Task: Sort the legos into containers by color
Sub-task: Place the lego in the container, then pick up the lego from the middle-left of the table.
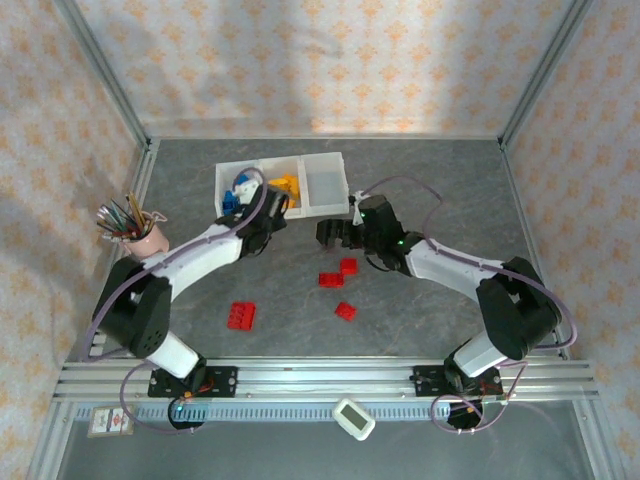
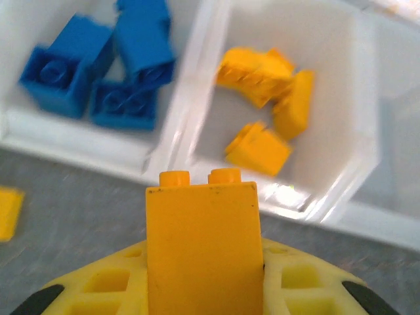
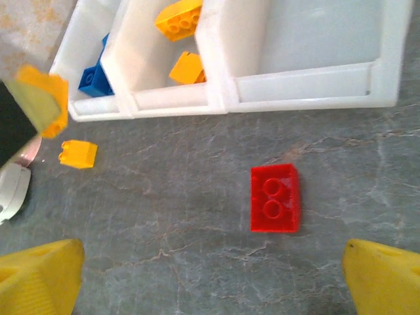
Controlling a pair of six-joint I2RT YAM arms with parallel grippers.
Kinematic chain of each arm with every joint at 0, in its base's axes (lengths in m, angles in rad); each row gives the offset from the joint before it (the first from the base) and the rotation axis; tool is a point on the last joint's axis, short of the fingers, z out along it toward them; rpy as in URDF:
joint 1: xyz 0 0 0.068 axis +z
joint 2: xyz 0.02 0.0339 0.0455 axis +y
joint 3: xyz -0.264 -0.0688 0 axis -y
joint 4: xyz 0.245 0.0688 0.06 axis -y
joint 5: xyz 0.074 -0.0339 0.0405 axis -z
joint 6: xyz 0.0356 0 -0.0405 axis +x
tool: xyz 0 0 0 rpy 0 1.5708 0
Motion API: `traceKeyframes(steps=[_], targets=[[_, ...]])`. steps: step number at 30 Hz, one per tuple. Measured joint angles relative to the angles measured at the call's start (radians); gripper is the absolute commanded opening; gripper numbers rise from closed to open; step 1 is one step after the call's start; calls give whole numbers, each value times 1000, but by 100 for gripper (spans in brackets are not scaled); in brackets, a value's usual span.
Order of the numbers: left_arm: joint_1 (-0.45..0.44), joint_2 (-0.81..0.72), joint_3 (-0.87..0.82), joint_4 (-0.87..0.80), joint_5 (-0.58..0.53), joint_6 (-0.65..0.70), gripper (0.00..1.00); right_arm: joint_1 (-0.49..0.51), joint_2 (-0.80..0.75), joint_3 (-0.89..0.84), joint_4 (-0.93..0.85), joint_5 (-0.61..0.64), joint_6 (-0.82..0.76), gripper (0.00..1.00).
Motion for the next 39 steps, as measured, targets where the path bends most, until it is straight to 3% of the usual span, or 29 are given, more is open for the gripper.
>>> traceKeyframes(steps=[8,14,20,24,31,39], targets=[[56,247,246,-4,4,61,32,-14,-12,0,14,-1,-3,100],[93,365,346,-27,26,92,53,-14,-27,0,16,-5,-17,100],[92,370,381,-47,46,116,59,-14,-36,0,16,-15,-30,100],[92,304,342,-47,65,118,61,-14,-40,0,16,-27,-35,100],[92,37,154,-25,82,117,65,-3,-40,0,6,-34,-68,99],[92,-229,-103,-20,74,115,70,84,-40,-15,9,-41,-79,100]])
